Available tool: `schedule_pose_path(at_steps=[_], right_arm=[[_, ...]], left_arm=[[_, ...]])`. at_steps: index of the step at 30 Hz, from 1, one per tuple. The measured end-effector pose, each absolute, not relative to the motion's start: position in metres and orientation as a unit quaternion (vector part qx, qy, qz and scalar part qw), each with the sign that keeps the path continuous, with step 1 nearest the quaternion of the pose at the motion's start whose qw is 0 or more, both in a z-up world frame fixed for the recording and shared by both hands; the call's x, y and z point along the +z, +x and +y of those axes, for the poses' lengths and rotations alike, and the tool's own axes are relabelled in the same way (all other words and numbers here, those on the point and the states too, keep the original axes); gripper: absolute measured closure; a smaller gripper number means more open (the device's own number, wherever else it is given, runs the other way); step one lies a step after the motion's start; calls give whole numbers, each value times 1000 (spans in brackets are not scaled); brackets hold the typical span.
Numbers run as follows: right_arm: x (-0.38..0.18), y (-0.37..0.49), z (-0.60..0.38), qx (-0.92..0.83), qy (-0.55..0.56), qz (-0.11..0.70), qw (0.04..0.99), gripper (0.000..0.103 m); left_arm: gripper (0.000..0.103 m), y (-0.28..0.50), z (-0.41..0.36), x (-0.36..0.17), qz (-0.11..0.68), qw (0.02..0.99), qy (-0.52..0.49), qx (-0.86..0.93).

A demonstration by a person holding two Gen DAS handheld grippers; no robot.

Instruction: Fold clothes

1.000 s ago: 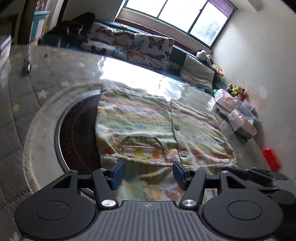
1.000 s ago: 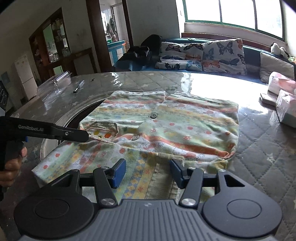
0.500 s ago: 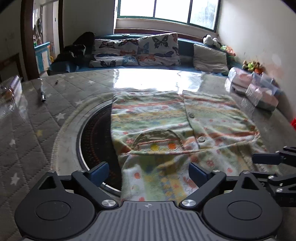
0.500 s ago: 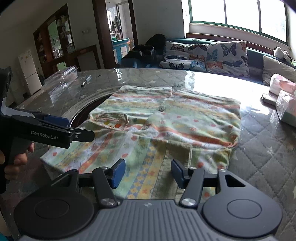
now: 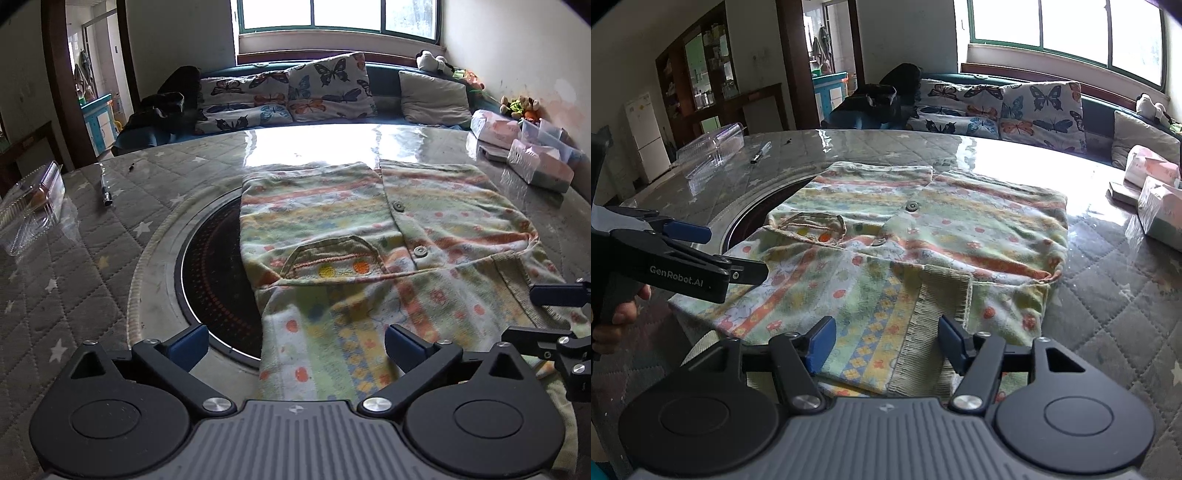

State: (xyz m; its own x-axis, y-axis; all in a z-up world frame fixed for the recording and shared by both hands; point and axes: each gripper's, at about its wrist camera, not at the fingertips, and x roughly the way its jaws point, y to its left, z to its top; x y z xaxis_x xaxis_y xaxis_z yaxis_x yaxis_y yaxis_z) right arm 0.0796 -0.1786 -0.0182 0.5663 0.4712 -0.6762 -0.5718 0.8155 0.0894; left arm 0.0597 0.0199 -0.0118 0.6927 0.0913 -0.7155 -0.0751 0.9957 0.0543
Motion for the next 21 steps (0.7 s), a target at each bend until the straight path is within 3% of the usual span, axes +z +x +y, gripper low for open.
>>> schedule_pose_path(at_steps=[21], right_arm=[[-13, 68, -183, 282, -95, 349, 889, 38]], left_arm=[[0, 52, 10, -13, 384, 919, 64, 61]])
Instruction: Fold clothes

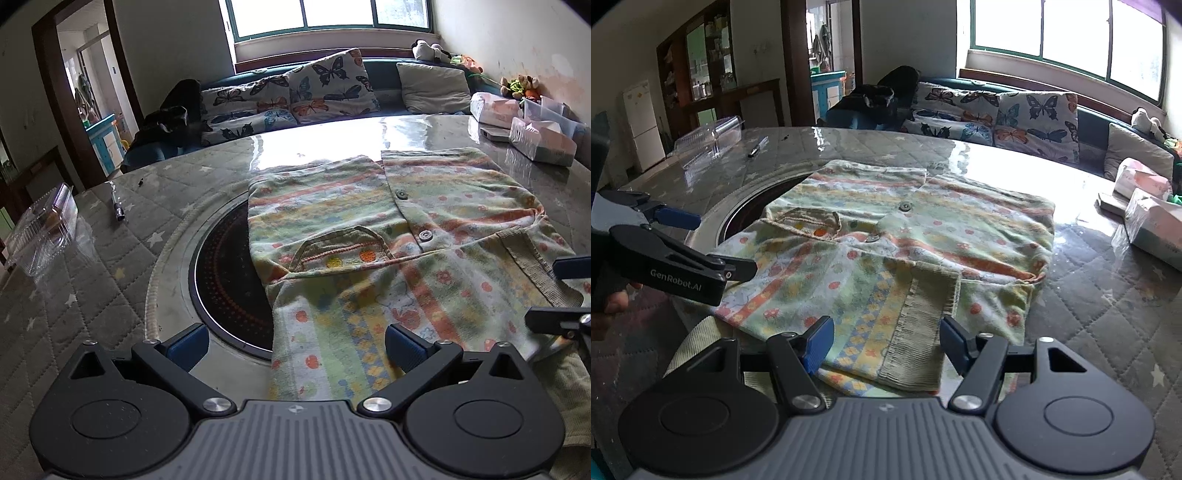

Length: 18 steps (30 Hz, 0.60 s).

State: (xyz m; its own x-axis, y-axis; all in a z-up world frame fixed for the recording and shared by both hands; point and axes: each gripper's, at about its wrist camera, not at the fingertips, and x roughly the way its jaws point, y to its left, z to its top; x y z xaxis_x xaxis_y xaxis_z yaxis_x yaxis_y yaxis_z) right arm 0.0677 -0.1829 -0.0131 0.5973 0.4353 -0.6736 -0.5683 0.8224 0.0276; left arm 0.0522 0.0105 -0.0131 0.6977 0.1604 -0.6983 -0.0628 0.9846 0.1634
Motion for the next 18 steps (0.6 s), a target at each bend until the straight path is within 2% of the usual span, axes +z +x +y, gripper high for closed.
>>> schedule_pose_path(at_steps=[18], right_arm=[[-21, 62, -194, 245, -108, 354, 896, 38]], left_arm=[[0, 26, 21, -16, 378, 918, 84, 81]])
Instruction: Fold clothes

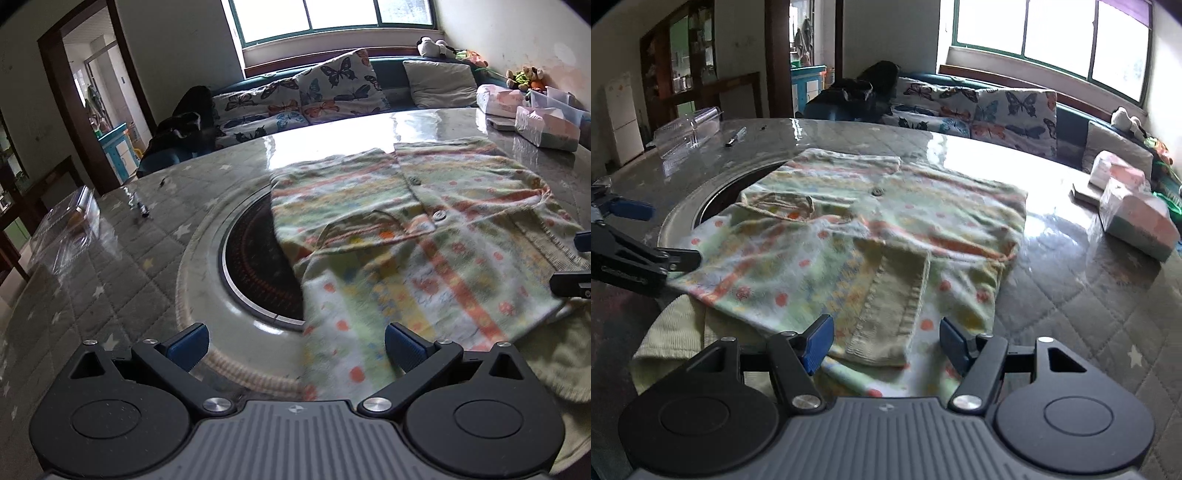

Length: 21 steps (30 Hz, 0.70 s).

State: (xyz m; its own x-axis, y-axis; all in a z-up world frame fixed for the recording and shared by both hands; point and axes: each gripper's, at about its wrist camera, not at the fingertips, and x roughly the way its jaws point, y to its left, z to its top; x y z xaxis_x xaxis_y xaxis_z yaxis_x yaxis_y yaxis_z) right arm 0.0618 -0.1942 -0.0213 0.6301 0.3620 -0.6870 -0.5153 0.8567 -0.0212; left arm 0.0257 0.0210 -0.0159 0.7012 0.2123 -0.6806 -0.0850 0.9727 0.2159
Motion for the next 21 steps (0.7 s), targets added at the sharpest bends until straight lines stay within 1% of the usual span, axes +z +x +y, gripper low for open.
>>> schedule_pose_path(at_steps=[8, 15, 21], right_arm=[[-21, 57, -202, 235, -111, 351, 899, 38], [-9, 46, -211, 239, -122, 339, 902, 38], [-7, 31, -217, 246, -139, 339, 897, 38]], left_arm=[[0, 2, 16, -9, 363, 923, 122, 48], [0, -32, 4, -7, 346, 920, 177, -43], [1, -52, -19, -16, 315, 910, 240, -125]])
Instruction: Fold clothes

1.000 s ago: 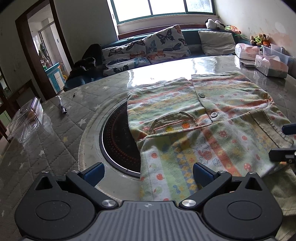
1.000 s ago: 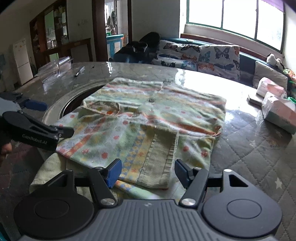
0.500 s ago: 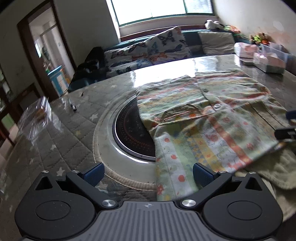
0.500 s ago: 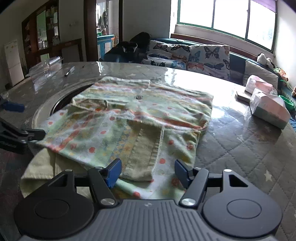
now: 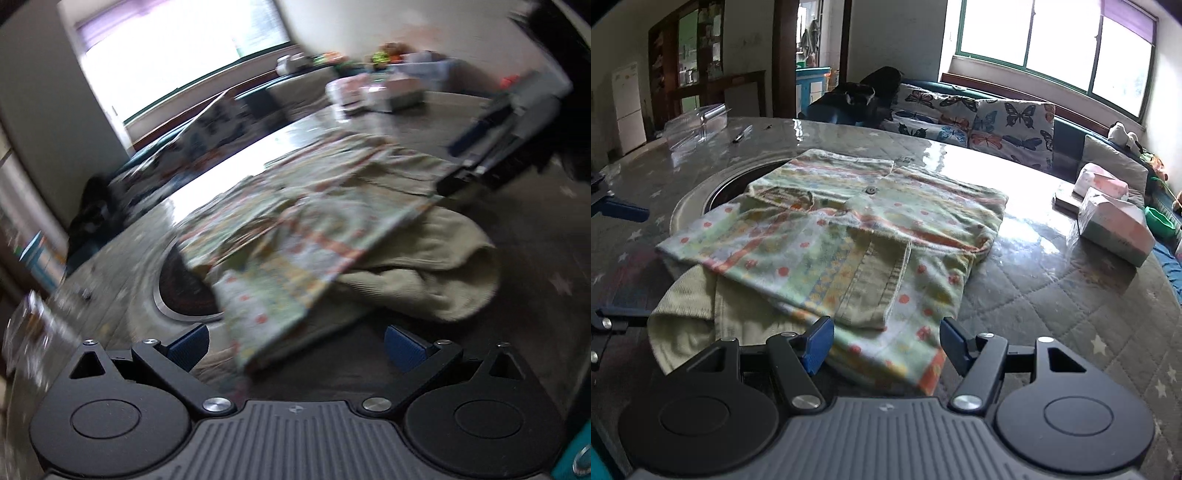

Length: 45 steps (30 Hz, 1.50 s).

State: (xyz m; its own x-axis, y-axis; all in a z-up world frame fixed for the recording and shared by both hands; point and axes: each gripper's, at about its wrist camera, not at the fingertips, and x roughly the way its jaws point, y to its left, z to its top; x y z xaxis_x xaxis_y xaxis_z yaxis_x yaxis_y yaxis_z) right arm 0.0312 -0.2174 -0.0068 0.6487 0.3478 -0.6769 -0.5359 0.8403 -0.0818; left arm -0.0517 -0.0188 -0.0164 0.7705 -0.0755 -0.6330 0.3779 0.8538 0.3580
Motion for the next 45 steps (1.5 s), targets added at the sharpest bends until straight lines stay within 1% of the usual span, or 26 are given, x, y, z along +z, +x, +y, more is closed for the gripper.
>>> schedule_pose_path(at_steps=[2, 6, 7, 9, 10, 11, 12, 13, 14, 15, 18, 22, 26, 29, 30, 31, 32, 33, 34, 35, 36, 37, 38, 39, 42, 45], right_arm=[[-6, 26, -219, 249, -143, 339, 896, 37], [-4, 16, -223, 256, -150, 338, 893, 36], [-4, 15, -224, 256, -151, 338, 893, 36], [-3, 12, -226, 258, -152, 339, 892, 35], [-3, 11, -227, 259, -151, 340, 891, 35], [-3, 10, -228, 261, -152, 341, 890, 35], [-4, 8, -229, 264, -153, 342, 889, 35], [-4, 7, -228, 267, -156, 342, 887, 35], [-4, 5, -228, 270, -159, 342, 886, 35], [-5, 3, -227, 274, -162, 342, 884, 35], [-4, -1, -224, 289, -172, 339, 879, 34], [-2, -4, -215, 313, -188, 326, 872, 30], [-3, -3, -199, 335, -200, 309, 867, 30], [-3, 5, -184, 351, -198, 300, 865, 34], [-3, 9, -179, 356, -194, 299, 864, 40], [-4, 13, -176, 360, -188, 302, 862, 49], [-4, 18, -173, 362, -180, 309, 861, 53], [-5, 23, -171, 364, -171, 317, 859, 62], [-5, 28, -170, 366, -161, 324, 858, 68], [-4, 32, -170, 367, -151, 327, 858, 70], [-2, 35, -170, 368, -143, 329, 858, 74], [-1, 39, -171, 369, -136, 330, 858, 76], [1, 42, -172, 369, -128, 332, 859, 77], [3, 44, -173, 369, -119, 334, 859, 80], [8, 52, -176, 369, -96, 338, 861, 84], [12, 59, -178, 368, -78, 337, 863, 87]], left_arm=[[1, -55, -27, -20, 303, 907, 251, -150], [12, -54, -42, -24, 281, 904, 261, -188], [13, -53, -44, -24, 275, 905, 261, -195], [20, -51, -47, -23, 261, 906, 261, -208], [22, -52, -48, -21, 256, 906, 260, -215], [28, -51, -48, -20, 252, 906, 257, -223], [38, -50, -48, -19, 250, 906, 252, -231], [44, -49, -48, -17, 249, 906, 247, -239], [53, -47, -48, -16, 249, 905, 239, -247], [65, -44, -47, -14, 254, 906, 225, -253], [83, -32, -40, -7, 265, 912, 181, -256], [90, -15, -26, 4, 276, 921, 121, -246], [91, 2, -16, 10, 285, 925, 84, -238], [91, 10, -13, 11, 290, 925, 71, -235], [90, 13, -12, 11, 292, 924, 67, -236], [90, 15, -10, 11, 294, 924, 63, -235], [90, 16, -8, 11, 297, 924, 58, -235], [86, 17, -6, 11, 300, 923, 53, -234], [86, 17, -3, 11, 302, 923, 49, -232], [86, 15, -1, 11, 302, 924, 46, -230], [74, 13, 2, 12, 301, 925, 45, -227], [64, 9, 6, 12, 300, 927, 47, -221], [52, 6, 9, 13, 298, 928, 50, -216], [47, 1, 14, 12, 297, 930, 55, -211], [38, -10, 22, 7, 299, 930, 73, -201], [36, -16, 25, -2, 303, 928, 102, -192]])
